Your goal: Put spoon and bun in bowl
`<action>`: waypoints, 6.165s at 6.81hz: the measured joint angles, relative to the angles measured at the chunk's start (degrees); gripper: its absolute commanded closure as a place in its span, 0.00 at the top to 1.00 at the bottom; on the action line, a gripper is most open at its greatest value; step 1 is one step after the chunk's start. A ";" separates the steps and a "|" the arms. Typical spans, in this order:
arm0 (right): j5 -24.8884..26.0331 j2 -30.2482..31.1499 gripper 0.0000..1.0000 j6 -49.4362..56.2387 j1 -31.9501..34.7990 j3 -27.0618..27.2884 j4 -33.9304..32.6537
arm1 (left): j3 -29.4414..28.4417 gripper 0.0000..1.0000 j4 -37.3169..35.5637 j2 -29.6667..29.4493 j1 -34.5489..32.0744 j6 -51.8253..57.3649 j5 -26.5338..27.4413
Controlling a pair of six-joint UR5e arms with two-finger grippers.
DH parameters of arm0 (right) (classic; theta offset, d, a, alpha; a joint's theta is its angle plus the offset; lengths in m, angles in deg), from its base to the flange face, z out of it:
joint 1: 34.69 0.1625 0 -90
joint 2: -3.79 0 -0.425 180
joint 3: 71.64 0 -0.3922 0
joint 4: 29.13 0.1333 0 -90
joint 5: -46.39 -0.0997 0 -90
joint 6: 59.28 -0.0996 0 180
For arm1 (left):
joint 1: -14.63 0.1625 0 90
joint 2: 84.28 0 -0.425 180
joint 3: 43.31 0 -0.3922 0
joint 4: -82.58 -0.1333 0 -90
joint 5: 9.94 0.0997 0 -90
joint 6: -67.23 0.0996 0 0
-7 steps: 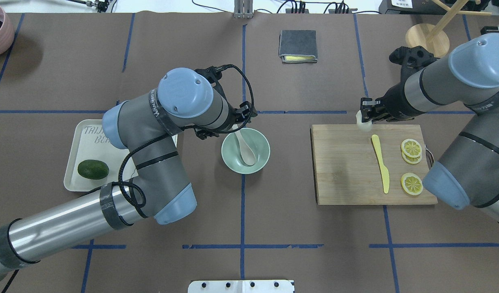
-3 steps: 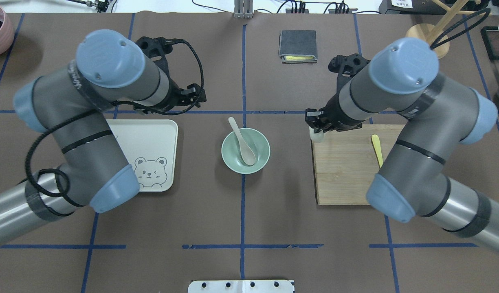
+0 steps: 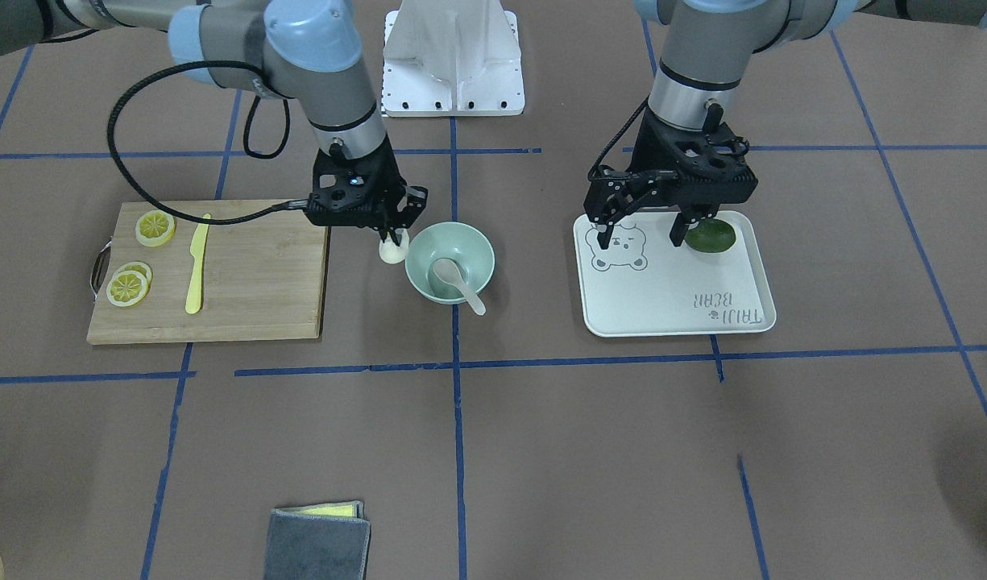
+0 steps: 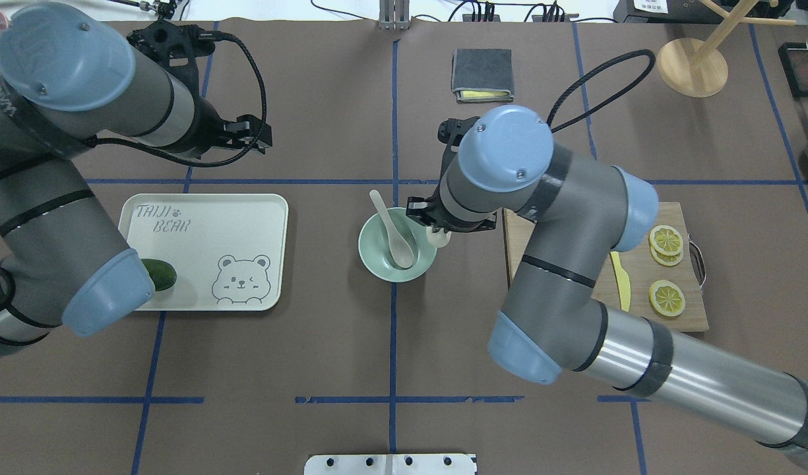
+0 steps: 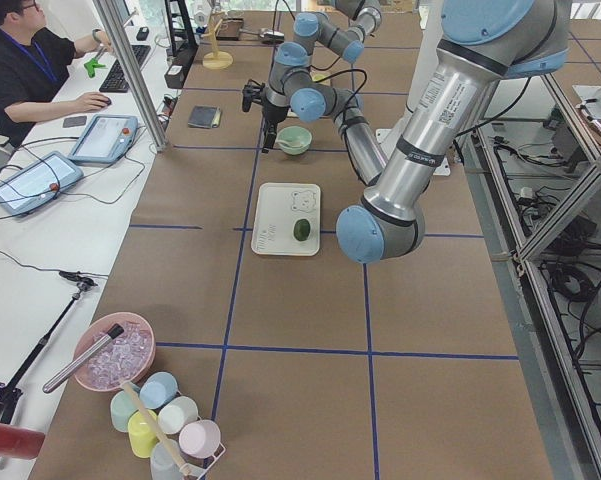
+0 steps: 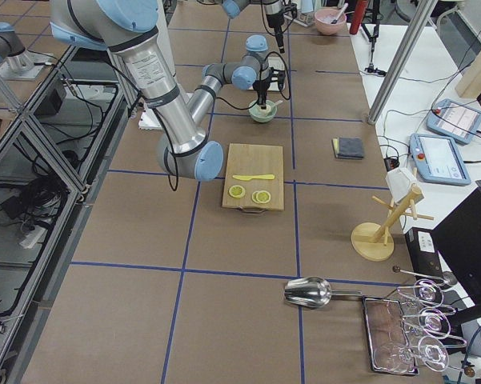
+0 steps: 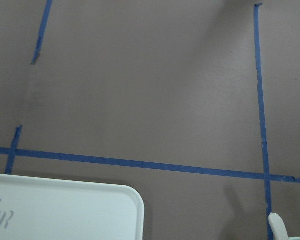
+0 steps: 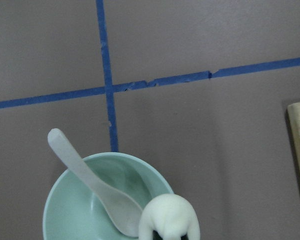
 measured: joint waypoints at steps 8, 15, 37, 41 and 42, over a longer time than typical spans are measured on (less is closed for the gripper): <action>0.69 -4.65 1.00 -0.71 -1.78 -4.28 0.15 | 1.61 1.00 -0.85 5.02 -6.04 10.55 -0.11; -1.00 0.50 1.00 9.39 4.26 10.40 -16.19 | 2.06 1.00 -3.32 8.09 -13.34 23.52 -5.96; -32.10 37.66 1.00 79.00 57.27 -5.43 -4.89 | -19.83 1.00 -4.28 28.86 -46.92 74.36 -29.29; -32.09 37.67 1.00 79.03 57.75 -5.66 -4.89 | -19.96 1.00 -4.28 28.86 -46.91 74.36 -29.35; -32.09 37.67 1.00 79.03 57.78 -5.67 -4.88 | -19.96 1.00 -4.25 28.86 -46.92 74.36 -29.35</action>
